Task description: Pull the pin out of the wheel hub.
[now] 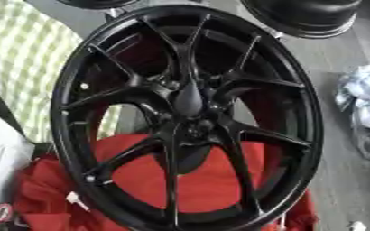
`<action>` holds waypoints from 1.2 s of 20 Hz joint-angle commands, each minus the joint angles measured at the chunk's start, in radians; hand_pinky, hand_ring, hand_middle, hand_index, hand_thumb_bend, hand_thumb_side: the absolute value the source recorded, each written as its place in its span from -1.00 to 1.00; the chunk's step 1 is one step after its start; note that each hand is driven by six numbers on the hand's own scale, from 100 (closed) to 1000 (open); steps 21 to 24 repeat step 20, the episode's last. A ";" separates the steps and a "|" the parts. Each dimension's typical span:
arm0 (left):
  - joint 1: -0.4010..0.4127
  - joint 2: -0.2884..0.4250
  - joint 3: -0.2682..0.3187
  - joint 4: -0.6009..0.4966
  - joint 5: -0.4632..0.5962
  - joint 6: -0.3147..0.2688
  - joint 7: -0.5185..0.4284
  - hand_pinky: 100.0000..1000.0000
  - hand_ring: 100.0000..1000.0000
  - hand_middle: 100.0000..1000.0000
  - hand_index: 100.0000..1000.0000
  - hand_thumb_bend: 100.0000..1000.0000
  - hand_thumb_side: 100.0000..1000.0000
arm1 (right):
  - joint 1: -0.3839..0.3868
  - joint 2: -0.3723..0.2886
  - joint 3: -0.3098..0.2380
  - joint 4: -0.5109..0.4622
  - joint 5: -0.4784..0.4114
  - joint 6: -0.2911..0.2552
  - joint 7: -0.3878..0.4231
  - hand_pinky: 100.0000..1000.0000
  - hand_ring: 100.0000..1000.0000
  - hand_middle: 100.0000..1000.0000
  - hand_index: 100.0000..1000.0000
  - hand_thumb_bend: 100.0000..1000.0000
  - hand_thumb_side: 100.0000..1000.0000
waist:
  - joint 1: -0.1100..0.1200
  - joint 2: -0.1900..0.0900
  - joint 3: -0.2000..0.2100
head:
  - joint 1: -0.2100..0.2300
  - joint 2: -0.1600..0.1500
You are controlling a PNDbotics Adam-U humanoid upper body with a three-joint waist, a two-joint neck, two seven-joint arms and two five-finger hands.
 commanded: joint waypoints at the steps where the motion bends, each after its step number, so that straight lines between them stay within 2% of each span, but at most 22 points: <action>1: 0.003 0.013 0.027 -0.021 -0.023 -0.031 -0.046 0.54 0.65 0.66 0.86 -0.57 0.96 | -0.002 -0.011 -0.014 -0.023 -0.006 -0.008 0.000 0.93 0.38 0.14 0.38 -1.00 -0.06 | 0.004 -0.013 -0.001 | 0.003 -0.020; 3: 0.001 0.010 0.035 -0.030 -0.024 -0.041 -0.065 0.52 0.64 0.64 0.85 -0.57 0.98 | -0.001 -0.012 -0.014 -0.023 -0.007 -0.011 0.000 0.93 0.38 0.14 0.38 -1.00 -0.06 | 0.001 -0.012 0.001 | 0.003 -0.021; 5: -0.008 0.010 0.050 -0.042 -0.013 -0.042 -0.055 0.43 0.56 0.53 0.77 -0.93 0.99 | 0.000 -0.012 -0.014 -0.023 -0.007 -0.012 -0.001 0.93 0.38 0.14 0.38 -1.00 -0.06 | 0.000 -0.011 0.003 | 0.001 -0.019; 6: -0.017 0.009 0.061 -0.057 0.004 -0.043 -0.030 0.34 0.48 0.42 0.69 -1.00 0.81 | 0.001 -0.012 -0.015 -0.023 -0.007 -0.013 -0.001 0.93 0.38 0.14 0.38 -1.00 -0.06 | -0.001 -0.012 0.005 | 0.000 -0.018; 8: -0.035 -0.001 0.093 -0.129 0.111 -0.087 0.082 0.21 0.37 0.27 0.59 -1.00 0.61 | 0.005 -0.014 -0.016 -0.023 -0.006 -0.018 -0.002 0.93 0.38 0.14 0.38 -1.00 -0.06 | -0.005 -0.013 0.008 | -0.004 -0.017; 10: -0.041 -0.008 0.106 -0.219 0.249 -0.163 0.224 0.18 0.34 0.23 0.56 -1.00 0.38 | 0.008 -0.019 -0.018 -0.023 -0.005 -0.028 -0.005 0.93 0.38 0.14 0.38 -1.00 -0.06 | -0.007 -0.014 0.009 | -0.006 -0.015; 12: -0.045 -0.025 0.104 -0.311 0.356 -0.237 0.343 0.18 0.33 0.22 0.55 -1.00 0.30 | 0.007 -0.025 -0.021 -0.023 -0.007 -0.039 -0.011 0.93 0.38 0.14 0.38 -1.00 -0.06 | -0.008 -0.013 0.010 | -0.003 -0.014; 14: -0.046 -0.067 0.090 -0.402 0.416 -0.289 0.423 0.17 0.31 0.20 0.55 -1.00 0.30 | 0.003 -0.027 -0.024 -0.023 -0.011 -0.049 -0.016 0.93 0.38 0.14 0.38 -1.00 -0.06 | -0.008 -0.011 0.013 | -0.001 -0.015; 16: -0.049 -0.112 0.062 -0.460 0.411 -0.300 0.447 0.15 0.30 0.19 0.57 -1.00 0.34 | -0.006 -0.026 -0.026 -0.023 -0.018 -0.049 -0.019 0.93 0.38 0.14 0.38 -1.00 -0.06 | -0.010 -0.009 0.015 | 0.002 -0.016; 20: -0.056 -0.211 0.019 -0.473 0.363 -0.282 0.421 0.13 0.27 0.17 0.56 -1.00 0.39 | -0.028 -0.028 -0.033 -0.023 -0.047 -0.039 -0.024 0.93 0.38 0.14 0.38 -1.00 -0.06 | -0.018 -0.004 0.009 | 0.011 -0.021; 24: -0.056 -0.211 0.019 -0.473 0.363 -0.282 0.421 0.13 0.27 0.17 0.56 -1.00 0.39 | -0.028 -0.028 -0.033 -0.023 -0.047 -0.039 -0.024 0.93 0.38 0.14 0.38 -1.00 -0.06 | -0.018 -0.004 0.009 | 0.011 -0.021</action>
